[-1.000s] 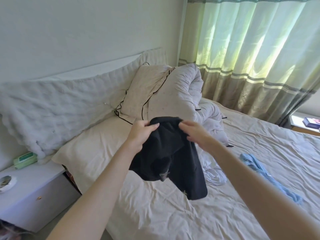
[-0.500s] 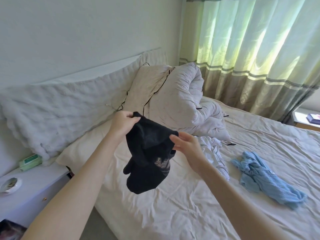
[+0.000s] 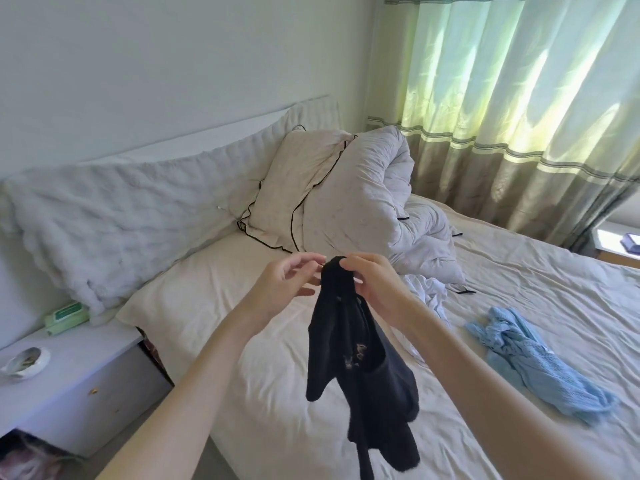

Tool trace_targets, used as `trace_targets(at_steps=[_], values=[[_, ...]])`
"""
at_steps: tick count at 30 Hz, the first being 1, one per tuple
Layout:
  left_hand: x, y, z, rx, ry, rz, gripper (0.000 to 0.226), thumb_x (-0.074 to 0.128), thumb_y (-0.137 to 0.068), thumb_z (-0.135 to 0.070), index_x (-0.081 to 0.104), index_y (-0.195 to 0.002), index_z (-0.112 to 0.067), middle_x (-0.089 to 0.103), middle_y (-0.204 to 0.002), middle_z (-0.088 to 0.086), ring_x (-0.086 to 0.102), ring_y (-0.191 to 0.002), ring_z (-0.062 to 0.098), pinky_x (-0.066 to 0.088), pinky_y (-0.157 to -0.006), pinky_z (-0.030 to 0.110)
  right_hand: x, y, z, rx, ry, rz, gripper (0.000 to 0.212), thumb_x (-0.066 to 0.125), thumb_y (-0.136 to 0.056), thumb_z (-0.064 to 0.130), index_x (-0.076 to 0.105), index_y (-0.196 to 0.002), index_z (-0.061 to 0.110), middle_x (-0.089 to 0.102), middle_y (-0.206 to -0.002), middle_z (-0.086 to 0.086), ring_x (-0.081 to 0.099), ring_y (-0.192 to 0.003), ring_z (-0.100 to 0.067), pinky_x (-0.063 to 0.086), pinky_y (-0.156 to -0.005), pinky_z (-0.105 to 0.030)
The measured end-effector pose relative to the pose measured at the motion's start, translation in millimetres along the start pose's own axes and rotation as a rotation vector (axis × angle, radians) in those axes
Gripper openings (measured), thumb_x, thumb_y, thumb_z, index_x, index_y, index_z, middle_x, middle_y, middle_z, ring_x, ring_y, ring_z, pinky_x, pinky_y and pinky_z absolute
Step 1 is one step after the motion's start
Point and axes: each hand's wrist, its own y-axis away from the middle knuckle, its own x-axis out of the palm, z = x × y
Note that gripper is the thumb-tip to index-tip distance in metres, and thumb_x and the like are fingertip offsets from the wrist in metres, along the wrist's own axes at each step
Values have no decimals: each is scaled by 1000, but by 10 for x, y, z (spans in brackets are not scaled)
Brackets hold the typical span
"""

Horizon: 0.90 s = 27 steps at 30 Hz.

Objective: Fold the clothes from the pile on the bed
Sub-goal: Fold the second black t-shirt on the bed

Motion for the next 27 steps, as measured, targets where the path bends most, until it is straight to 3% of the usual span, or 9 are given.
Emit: trace_targets(at_steps=[3, 7, 9, 11, 13, 17, 21, 25, 27], values=[[32, -24, -32, 60, -195, -1, 25, 46, -99, -15, 61, -117, -22, 63, -112, -8, 58, -103, 11, 47, -85, 19, -48, 38, 49, -19, -6, 11, 28, 60, -91, 23, 64, -79, -2, 60, -80, -17, 57, -77, -27, 46, -73, -34], [120, -31, -97, 103, -158, 267, 41, 51, -97, -20, 45, -138, -23, 51, -136, -10, 44, -126, 0, 39, -95, 10, -165, 59, 239, -80, 160, 79, 31, 63, -88, 21, 60, -58, 18, 54, -61, -1, 52, -59, -10, 39, -58, -19], [205, -23, -125, 141, -104, 380, 40, 53, -96, -12, 48, -135, -19, 54, -135, -8, 45, -126, 2, 39, -101, 18, -248, 72, 355, -99, 212, 126, 38, 62, -88, 17, 57, -51, 23, 52, -55, 7, 48, -53, -4, 37, -52, -15], [277, -31, -115, 143, -66, 421, 37, 54, -93, -3, 53, -129, -12, 61, -125, -4, 53, -120, 6, 41, -101, 25, -351, 96, 457, -110, 251, 173, 34, 63, -88, 18, 58, -54, 22, 53, -56, 5, 49, -54, -5, 38, -52, -15], [318, -51, -88, 125, -55, 410, 27, 58, -90, -1, 60, -116, -9, 67, -105, -4, 61, -103, 7, 47, -90, 24, -453, 137, 538, -108, 284, 201, 26, 66, -84, 25, 61, -60, 17, 56, -62, -1, 52, -60, -11, 41, -57, -19], [287, -96, -91, 162, -158, 372, 11, 69, -84, -10, 66, -86, -21, 65, -74, -16, 61, -74, 0, 46, -68, 13, -678, 171, 604, -81, 402, 175, 30, 71, -80, 28, 63, -75, 0, 60, -76, -15, 55, -74, -25, 45, -73, -35], [127, -110, -152, 161, -289, 434, 18, 68, -86, -18, 64, -70, -24, 60, -62, -17, 54, -61, -4, 40, -61, 6, -835, 171, 624, 2, 664, 203, 17, 73, -77, 31, 73, -80, 14, 72, -86, -7, 62, -81, -6, 47, -89, -27], [34, -124, -82, 103, -542, 459, 51, 52, -93, -41, 26, -54, -21, 23, -54, -10, 22, -50, 8, 21, -51, 19, -897, 160, 649, 48, 842, 235, 4, 72, -78, 30, 75, -75, 30, 73, -87, 6, 64, -87, -9, 45, -87, -24], [20, -112, 0, 48, -617, 424, 52, 44, -95, -45, 21, -53, -23, 22, -53, -11, 22, -49, 8, 22, -49, 18, -970, 159, 678, 29, 811, 232, 12, 69, -83, 24, 73, -74, 31, 71, -82, 8, 61, -82, -7, 43, -82, -20]])
